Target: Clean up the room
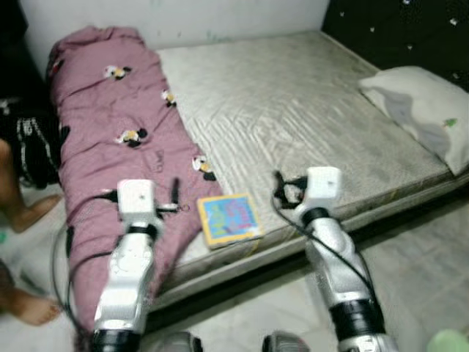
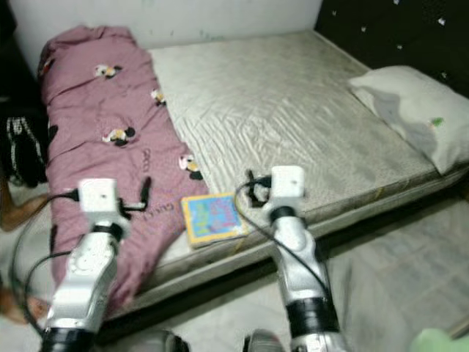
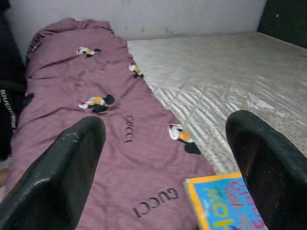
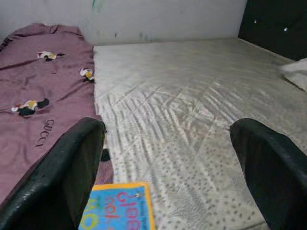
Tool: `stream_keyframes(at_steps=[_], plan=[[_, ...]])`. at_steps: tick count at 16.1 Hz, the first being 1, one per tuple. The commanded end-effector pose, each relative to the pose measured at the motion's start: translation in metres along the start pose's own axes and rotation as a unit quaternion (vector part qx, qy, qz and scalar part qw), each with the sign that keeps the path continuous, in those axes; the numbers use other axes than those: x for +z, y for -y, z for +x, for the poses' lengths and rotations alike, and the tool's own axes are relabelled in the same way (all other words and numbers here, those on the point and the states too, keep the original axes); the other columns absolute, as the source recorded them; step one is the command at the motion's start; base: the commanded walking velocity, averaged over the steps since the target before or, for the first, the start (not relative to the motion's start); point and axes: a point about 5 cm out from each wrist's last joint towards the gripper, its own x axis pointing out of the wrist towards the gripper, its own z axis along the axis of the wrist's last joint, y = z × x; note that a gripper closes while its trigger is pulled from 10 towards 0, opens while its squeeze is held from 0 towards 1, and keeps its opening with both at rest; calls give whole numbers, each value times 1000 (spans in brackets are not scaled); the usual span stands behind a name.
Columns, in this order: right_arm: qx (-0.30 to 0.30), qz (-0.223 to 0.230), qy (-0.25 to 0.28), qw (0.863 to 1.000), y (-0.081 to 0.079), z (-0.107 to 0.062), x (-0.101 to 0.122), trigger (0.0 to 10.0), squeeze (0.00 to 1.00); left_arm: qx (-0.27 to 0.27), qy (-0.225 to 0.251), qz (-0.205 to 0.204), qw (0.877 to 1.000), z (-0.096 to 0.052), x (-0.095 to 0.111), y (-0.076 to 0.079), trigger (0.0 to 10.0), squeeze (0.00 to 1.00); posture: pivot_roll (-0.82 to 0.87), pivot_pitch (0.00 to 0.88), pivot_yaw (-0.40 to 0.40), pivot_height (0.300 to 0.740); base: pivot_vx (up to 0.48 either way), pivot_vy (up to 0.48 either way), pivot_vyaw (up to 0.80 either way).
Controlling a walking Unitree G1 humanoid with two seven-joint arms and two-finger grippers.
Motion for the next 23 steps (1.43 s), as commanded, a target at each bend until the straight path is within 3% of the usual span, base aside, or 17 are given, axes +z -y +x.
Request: stream_keyframes(at_steps=[1,14,23], plan=[[-12,-4,-1,1000,9,0,1,10000,0,-14,12,-3,1000,0,4,8,10000,0,-34,35,2,740,0,0,0],[-11,-5,-7,1000,8,-2,-2,10000,0,-52,18,-15,998,-4,6,11,10000,0,-35,47,2,740,0,0,-37],[-11,-5,-4,1000,8,-1,0,10000,0,-67,23,-21,997,-5,7,13,10000,0,-36,45,2,740,287,0,0]])
